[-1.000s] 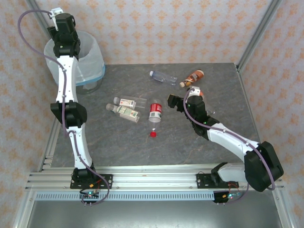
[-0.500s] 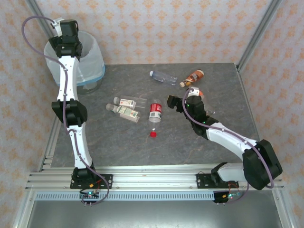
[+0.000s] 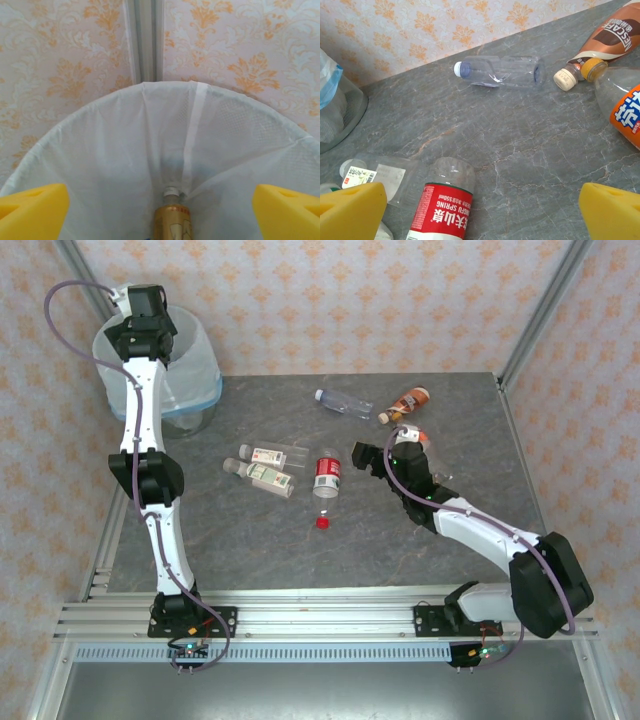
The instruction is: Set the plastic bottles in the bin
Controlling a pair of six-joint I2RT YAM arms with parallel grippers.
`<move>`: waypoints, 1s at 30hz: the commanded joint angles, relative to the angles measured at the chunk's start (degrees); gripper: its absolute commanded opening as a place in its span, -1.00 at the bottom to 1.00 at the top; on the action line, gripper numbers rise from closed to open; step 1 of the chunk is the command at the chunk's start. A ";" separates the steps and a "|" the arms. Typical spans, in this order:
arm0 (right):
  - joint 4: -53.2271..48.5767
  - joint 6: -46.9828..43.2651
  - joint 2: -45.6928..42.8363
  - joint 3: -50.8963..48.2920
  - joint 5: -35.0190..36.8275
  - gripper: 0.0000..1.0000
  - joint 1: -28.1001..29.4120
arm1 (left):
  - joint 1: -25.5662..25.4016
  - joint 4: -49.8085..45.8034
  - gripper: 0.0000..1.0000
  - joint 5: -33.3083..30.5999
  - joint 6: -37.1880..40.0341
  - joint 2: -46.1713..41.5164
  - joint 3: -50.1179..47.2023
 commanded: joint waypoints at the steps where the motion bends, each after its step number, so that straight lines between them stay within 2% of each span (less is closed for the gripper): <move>1: -3.32 -1.97 -0.29 2.24 -1.39 0.98 -0.60 | -0.29 -1.96 0.94 6.15 -3.10 -5.77 -0.25; 5: -9.99 -6.01 -0.04 5.28 -2.22 0.98 -1.47 | -1.07 -2.13 1.00 14.31 -5.08 -7.77 -0.32; 9: -15.34 -9.76 -0.19 7.33 -4.64 0.98 -3.32 | -4.56 -3.02 1.00 13.00 -3.34 -9.52 -0.67; 12: -18.46 -11.37 -0.14 8.30 -4.27 0.98 -6.14 | -7.01 -2.51 1.00 14.43 -2.36 -11.93 -3.15; 14: -20.30 -12.90 -0.37 8.90 -4.72 0.98 -8.05 | -8.35 -0.71 1.00 16.79 -2.49 -14.51 -7.37; 17: -23.02 -15.51 -0.57 9.86 -5.00 0.98 -10.39 | -9.91 5.02 1.00 17.10 -3.81 -19.38 -17.01; 22: -29.69 -18.10 0.10 11.92 -5.05 0.98 -16.42 | -10.28 13.87 1.00 22.81 -7.36 -27.40 -31.11; 24: -31.39 -19.87 0.59 12.30 -7.74 0.98 -18.58 | -10.54 17.25 1.00 23.30 -8.73 -30.06 -36.17; 30: -33.19 -24.38 2.98 12.79 -7.94 0.98 -22.69 | -11.05 25.39 1.00 24.71 -12.51 -36.99 -48.13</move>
